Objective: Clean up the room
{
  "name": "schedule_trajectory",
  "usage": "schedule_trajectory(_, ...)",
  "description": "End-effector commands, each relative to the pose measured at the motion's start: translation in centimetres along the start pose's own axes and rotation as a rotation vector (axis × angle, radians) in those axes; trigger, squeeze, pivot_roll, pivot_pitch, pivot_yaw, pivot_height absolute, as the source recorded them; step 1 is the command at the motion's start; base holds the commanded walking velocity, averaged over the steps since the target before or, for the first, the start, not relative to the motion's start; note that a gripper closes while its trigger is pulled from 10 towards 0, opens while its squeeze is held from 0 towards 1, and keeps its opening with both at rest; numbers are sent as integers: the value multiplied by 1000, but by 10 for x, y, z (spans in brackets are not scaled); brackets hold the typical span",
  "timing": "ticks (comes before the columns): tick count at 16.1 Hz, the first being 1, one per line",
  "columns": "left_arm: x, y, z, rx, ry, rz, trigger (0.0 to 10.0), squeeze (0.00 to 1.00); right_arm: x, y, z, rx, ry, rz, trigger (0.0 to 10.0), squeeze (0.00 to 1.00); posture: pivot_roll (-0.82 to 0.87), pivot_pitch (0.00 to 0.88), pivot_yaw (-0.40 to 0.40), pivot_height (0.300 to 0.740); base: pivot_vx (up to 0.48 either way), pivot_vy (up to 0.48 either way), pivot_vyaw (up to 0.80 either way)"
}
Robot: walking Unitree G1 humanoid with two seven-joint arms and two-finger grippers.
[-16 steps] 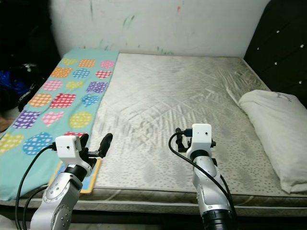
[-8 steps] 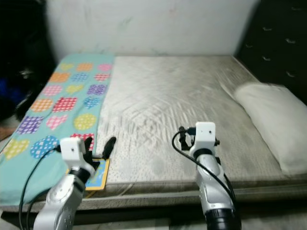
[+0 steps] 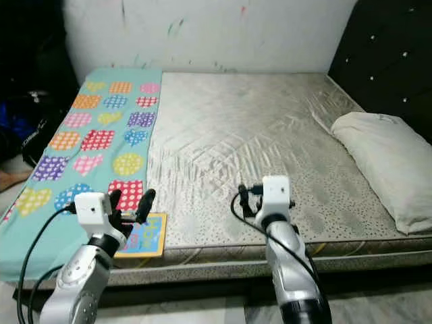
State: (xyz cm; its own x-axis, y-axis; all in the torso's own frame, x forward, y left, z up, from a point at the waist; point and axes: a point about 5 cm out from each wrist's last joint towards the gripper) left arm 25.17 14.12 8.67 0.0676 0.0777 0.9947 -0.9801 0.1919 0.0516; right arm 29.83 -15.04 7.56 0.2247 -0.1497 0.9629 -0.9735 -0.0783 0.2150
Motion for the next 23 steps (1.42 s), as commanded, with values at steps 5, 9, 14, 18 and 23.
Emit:
schedule_trajectory(5,2,-2,1,-7,-12,4,10000,0,3,1,-9,57,17,5,10000,0,-93,0,-21,740,0,0,0)
schedule_trajectory(9,1,-1,2,-16,-12,4,10000,0,2,3,-10,55,7,4,10000,0,-92,0,-17,740,268,0,0)
schedule_trajectory(14,2,2,-2,-6,-22,9,10000,0,10,10,-6,99,-31,62,10000,0,-89,0,-17,740,354,0,0)
schedule_trajectory(18,2,10,-10,27,-33,-1,10000,0,-2,24,12,88,31,16,10000,0,-81,0,-16,740,385,0,0)
schedule_trajectory(23,-3,10,-14,35,-81,-26,10000,0,-13,32,22,88,60,-34,10000,0,-80,0,-17,740,133,0,0)
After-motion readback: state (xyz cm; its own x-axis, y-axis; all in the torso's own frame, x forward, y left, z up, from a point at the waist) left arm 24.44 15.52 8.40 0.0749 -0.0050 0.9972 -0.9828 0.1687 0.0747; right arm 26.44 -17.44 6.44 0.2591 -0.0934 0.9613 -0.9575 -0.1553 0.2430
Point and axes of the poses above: a point about 5 cm out from each wrist's last joint towards the gripper, its own y axis pointing back from the gripper into the wrist, its own x axis along the axis of the wrist's last joint, z = x × y, and after that the axes turned 10 degrees about -y, right-handed
